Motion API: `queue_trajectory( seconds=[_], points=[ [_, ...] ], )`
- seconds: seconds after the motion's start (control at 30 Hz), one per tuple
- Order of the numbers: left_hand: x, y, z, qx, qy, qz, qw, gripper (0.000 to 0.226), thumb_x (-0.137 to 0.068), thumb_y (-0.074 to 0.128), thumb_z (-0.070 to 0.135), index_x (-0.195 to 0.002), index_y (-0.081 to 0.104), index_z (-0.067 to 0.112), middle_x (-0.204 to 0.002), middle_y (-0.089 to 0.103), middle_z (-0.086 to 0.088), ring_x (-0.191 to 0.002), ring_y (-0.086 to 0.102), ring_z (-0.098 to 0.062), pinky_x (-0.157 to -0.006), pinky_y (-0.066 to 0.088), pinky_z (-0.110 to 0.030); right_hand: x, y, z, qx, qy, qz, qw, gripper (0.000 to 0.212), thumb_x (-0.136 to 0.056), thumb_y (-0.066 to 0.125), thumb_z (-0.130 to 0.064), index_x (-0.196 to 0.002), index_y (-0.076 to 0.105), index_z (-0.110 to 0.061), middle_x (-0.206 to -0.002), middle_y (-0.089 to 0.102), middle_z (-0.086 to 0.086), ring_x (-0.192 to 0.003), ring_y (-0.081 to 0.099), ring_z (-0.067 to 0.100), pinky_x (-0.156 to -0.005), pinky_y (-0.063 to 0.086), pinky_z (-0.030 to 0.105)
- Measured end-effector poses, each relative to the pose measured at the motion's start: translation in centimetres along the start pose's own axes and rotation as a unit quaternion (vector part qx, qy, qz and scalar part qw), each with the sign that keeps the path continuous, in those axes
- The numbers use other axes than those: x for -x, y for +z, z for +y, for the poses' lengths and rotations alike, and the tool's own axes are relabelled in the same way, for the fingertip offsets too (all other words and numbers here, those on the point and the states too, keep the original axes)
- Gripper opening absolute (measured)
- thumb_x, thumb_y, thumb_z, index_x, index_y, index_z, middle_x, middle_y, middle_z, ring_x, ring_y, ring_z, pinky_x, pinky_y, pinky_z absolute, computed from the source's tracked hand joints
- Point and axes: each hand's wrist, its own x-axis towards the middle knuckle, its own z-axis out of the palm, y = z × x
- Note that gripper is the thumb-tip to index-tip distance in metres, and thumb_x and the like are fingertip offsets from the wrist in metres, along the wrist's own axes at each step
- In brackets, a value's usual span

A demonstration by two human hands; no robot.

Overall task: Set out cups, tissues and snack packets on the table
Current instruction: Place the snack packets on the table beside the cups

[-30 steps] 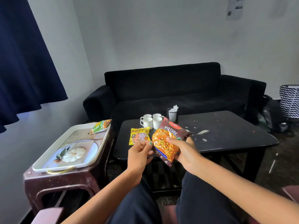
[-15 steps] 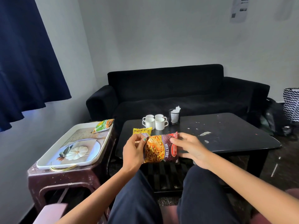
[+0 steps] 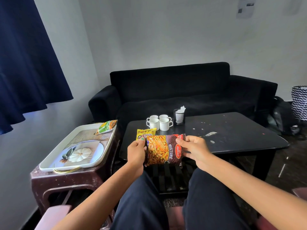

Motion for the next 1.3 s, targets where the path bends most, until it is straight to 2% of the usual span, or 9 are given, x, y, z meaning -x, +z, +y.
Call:
queue_trajectory(
  seconds=[0.13, 0.3, 0.43, 0.57, 0.73, 0.93, 1.1, 1.2, 1.3],
  points=[
    [0.4, 0.1, 0.0, 0.021, -0.03, -0.002, 0.999, 0.027, -0.101, 0.041, 0.025, -0.08, 0.054, 0.013, -0.07, 0.057, -0.001, -0.062, 0.053, -0.011, -0.05, 0.04, -0.022, 0.0, 0.7, 0.5, -0.043, 0.022, 0.023, 0.999, 0.016, -0.082, 0.07, -0.011, -0.073, 0.058, -0.007, -0.076, 0.069, 0.006, -0.067, 0.065, 0.016, -0.059, 0.054, 0.029],
    [0.3, -1.1, 0.1, -0.14, 0.193, 0.035, 0.971, 0.01, -0.094, 0.055, 0.024, -0.103, 0.054, 0.021, -0.104, 0.064, 0.0, -0.081, 0.057, -0.003, -0.077, 0.045, -0.027, 0.0, 0.5, 0.1, 0.052, -0.072, 0.018, 0.996, 0.012, -0.083, 0.069, -0.013, -0.075, 0.063, -0.006, -0.076, 0.07, 0.006, -0.069, 0.066, 0.015, -0.057, 0.054, 0.024],
    [0.4, -1.3, 0.7, -0.338, 0.293, -0.085, 0.89, 0.048, -0.078, 0.067, 0.054, -0.119, 0.049, 0.038, -0.116, 0.056, 0.023, -0.106, 0.052, 0.002, -0.098, 0.035, -0.034, 0.4, 0.4, -0.7, 0.206, -0.184, -0.005, 0.961, 0.009, -0.078, 0.074, -0.014, -0.073, 0.066, -0.013, -0.074, 0.069, 0.002, -0.073, 0.066, 0.018, -0.064, 0.055, 0.031],
    [1.1, -0.5, -0.1, -0.431, 0.28, -0.222, 0.829, 0.064, -0.061, 0.073, 0.067, -0.114, 0.055, 0.037, -0.099, 0.061, 0.025, -0.102, 0.057, 0.002, -0.106, 0.036, -0.04, 0.9, 0.6, -1.6, 0.282, -0.222, -0.055, 0.932, 0.009, -0.078, 0.074, -0.021, -0.079, 0.069, -0.014, -0.08, 0.07, 0.001, -0.081, 0.068, 0.02, -0.074, 0.055, 0.039],
    [1.0, -0.2, -0.7, -0.346, 0.249, -0.196, 0.883, 0.052, -0.062, 0.082, 0.05, -0.104, 0.065, 0.024, -0.097, 0.071, 0.009, -0.094, 0.065, -0.007, -0.091, 0.05, -0.037, 1.3, 1.0, -2.3, 0.284, -0.256, -0.091, 0.92, 0.006, -0.079, 0.073, -0.022, -0.083, 0.07, -0.025, -0.083, 0.071, -0.008, -0.081, 0.067, 0.01, -0.074, 0.055, 0.028],
    [1.0, -0.3, -1.0, -0.088, 0.108, -0.164, 0.977, 0.034, -0.075, 0.079, 0.023, -0.105, 0.068, 0.01, -0.092, 0.076, -0.002, -0.09, 0.072, -0.019, -0.078, 0.057, -0.029, 1.0, 0.6, -1.8, 0.233, -0.267, -0.014, 0.935, 0.031, -0.083, 0.068, -0.022, -0.11, 0.055, -0.031, -0.113, 0.058, -0.012, -0.101, 0.055, 0.001, -0.076, 0.041, 0.014],
    [0.5, 0.4, -1.2, 0.006, 0.035, -0.144, 0.989, 0.028, -0.082, 0.071, 0.032, -0.103, 0.067, 0.015, -0.093, 0.076, -0.001, -0.084, 0.073, -0.014, -0.065, 0.054, -0.019, 1.0, 1.0, 0.7, 0.134, -0.099, -0.042, 0.985, 0.051, -0.083, 0.069, -0.028, -0.125, 0.04, -0.024, -0.114, 0.052, -0.009, -0.1, 0.055, 0.006, -0.07, 0.046, 0.013],
    [-0.1, 1.3, -1.6, 0.003, 0.032, -0.131, 0.991, 0.024, -0.088, 0.064, 0.035, -0.103, 0.068, 0.017, -0.094, 0.075, -0.001, -0.084, 0.072, -0.013, -0.063, 0.054, -0.017, 0.4, 2.0, 2.2, 0.089, -0.018, -0.1, 0.991, 0.036, -0.087, 0.064, -0.028, -0.119, 0.052, -0.016, -0.109, 0.066, 0.0, -0.099, 0.064, 0.012, -0.079, 0.053, 0.027],
    [-1.8, 2.5, -2.7, -0.006, 0.025, -0.107, 0.994, 0.021, -0.093, 0.056, 0.036, -0.101, 0.066, 0.019, -0.094, 0.074, 0.001, -0.085, 0.07, -0.011, -0.069, 0.053, -0.02, -1.4, 3.2, 3.4, 0.068, 0.006, -0.056, 0.996, 0.019, -0.088, 0.064, -0.021, -0.104, 0.061, -0.012, -0.102, 0.07, 0.007, -0.088, 0.067, 0.015, -0.067, 0.056, 0.026]
  ],
)
